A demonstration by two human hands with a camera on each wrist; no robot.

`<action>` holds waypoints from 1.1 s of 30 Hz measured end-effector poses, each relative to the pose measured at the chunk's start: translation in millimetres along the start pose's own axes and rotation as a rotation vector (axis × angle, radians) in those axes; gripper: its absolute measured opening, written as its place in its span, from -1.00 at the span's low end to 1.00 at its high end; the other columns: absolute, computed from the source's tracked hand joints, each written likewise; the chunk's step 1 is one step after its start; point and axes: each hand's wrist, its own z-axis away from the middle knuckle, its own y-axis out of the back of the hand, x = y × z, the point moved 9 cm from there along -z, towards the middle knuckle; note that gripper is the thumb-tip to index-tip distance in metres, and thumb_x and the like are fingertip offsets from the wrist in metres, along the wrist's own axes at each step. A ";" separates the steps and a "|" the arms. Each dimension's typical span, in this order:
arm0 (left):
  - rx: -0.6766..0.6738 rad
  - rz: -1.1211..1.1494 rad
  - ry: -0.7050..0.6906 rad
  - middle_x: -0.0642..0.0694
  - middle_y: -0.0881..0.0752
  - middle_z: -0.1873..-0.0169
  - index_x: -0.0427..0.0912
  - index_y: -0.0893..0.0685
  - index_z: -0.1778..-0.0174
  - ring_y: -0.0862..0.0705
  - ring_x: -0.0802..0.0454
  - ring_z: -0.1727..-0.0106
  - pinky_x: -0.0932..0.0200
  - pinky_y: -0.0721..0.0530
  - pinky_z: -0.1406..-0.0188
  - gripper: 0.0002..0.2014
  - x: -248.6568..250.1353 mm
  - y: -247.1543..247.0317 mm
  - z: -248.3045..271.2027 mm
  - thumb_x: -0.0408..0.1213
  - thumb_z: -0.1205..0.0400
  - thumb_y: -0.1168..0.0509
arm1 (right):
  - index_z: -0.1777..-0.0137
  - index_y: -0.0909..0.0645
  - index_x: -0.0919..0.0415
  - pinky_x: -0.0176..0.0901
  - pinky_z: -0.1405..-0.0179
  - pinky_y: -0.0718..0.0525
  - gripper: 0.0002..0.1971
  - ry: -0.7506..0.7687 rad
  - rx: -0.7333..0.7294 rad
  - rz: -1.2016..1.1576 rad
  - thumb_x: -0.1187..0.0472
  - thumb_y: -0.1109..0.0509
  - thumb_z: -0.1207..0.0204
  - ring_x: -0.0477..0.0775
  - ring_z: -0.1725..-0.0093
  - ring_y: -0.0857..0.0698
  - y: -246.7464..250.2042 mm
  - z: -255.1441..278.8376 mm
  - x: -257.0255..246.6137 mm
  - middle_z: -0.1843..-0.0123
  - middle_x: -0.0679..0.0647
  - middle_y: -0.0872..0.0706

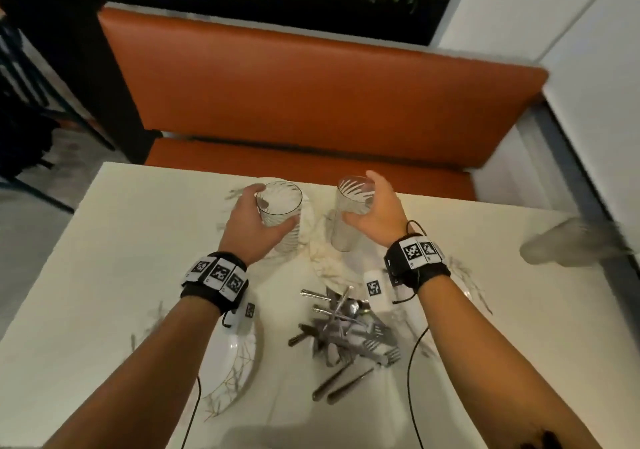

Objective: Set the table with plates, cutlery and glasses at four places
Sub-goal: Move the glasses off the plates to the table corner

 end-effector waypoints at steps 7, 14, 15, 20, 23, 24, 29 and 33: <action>-0.224 -0.029 -0.142 -0.01 -0.63 -0.35 -0.03 -0.31 -0.63 -0.67 -0.05 -0.28 -0.13 -0.71 -0.29 -0.09 120.8 -149.0 25.7 0.11 -0.45 -0.63 | -0.60 -0.31 0.05 0.16 -0.36 -0.61 -0.01 -0.107 0.217 0.013 0.14 -0.75 -0.18 0.13 -0.35 -0.56 146.8 79.7 126.3 -0.38 0.04 -0.49; -0.383 -0.069 -0.219 0.01 -0.61 -0.39 -0.04 -0.29 -0.62 -0.69 -0.04 -0.27 -0.14 -0.72 -0.27 -0.08 219.0 -306.0 73.9 0.07 -0.44 -0.63 | -0.56 -0.34 0.16 0.01 -0.32 -0.62 -0.05 -0.269 0.406 0.006 0.21 -0.77 -0.19 0.16 -0.34 -0.59 275.1 146.6 253.4 -0.42 0.16 -0.51; -0.409 -0.069 -0.224 -0.01 -0.61 -0.39 -0.05 -0.29 -0.62 -0.70 -0.05 -0.27 -0.15 -0.72 -0.28 -0.08 230.1 -328.7 80.5 0.05 -0.43 -0.64 | -0.55 -0.35 0.15 0.02 -0.31 -0.63 -0.05 -0.288 0.423 0.007 0.21 -0.77 -0.18 0.17 -0.32 -0.60 290.6 155.3 271.7 -0.41 0.16 -0.53; -0.478 -0.080 -0.214 -0.10 -0.57 -0.45 -0.11 -0.30 -0.62 -0.66 -0.13 -0.37 -0.14 -0.67 -0.38 -0.04 268.1 -424.0 108.4 -0.07 -0.38 -0.69 | -0.55 -0.34 0.14 -0.13 -0.25 -0.58 -0.03 -0.398 0.433 -0.026 0.20 -0.78 -0.18 0.11 -0.32 -0.62 341.3 186.3 356.7 -0.40 0.10 -0.56; -0.507 -0.101 -0.207 -0.10 -0.56 -0.42 -0.13 -0.32 -0.61 -0.64 -0.11 -0.37 -0.13 -0.67 -0.39 -0.03 279.9 -466.8 119.7 -0.08 -0.36 -0.70 | -0.57 -0.32 0.12 -0.10 -0.32 -0.59 -0.01 -0.460 0.421 -0.046 0.22 -0.79 -0.17 0.12 -0.36 -0.61 354.9 193.7 396.8 -0.41 0.09 -0.55; -0.521 -0.122 -0.206 -0.08 -0.57 -0.41 -0.12 -0.32 -0.61 -0.65 -0.10 -0.35 -0.12 -0.68 -0.37 -0.03 281.8 -477.9 122.9 -0.07 -0.36 -0.71 | -0.57 -0.32 0.12 -0.05 -0.35 -0.60 -0.01 -0.474 0.415 -0.049 0.22 -0.79 -0.17 0.13 -0.36 -0.61 357.1 193.5 406.5 -0.41 0.09 -0.54; -0.526 -0.210 -0.198 -0.07 -0.60 -0.44 -0.11 -0.32 -0.61 -0.67 -0.11 -0.31 -0.08 -0.67 -0.32 -0.03 284.8 -512.2 129.0 0.00 -0.36 -0.69 | -0.54 -0.32 0.02 0.20 -0.38 -0.64 -0.01 -0.501 0.380 0.022 0.13 -0.78 -0.13 0.19 -0.37 -0.60 365.2 184.4 432.7 -0.44 0.10 -0.51; -0.496 -0.235 -0.172 -0.08 -0.59 -0.46 -0.10 -0.31 -0.61 -0.69 -0.16 -0.29 -0.14 -0.69 -0.31 -0.04 288.2 -525.5 128.9 0.02 -0.36 -0.67 | -0.52 -0.34 -0.02 0.19 -0.37 -0.64 -0.03 -0.476 0.402 0.051 0.06 -0.76 -0.11 0.24 -0.35 -0.58 376.1 174.0 439.1 -0.45 0.13 -0.41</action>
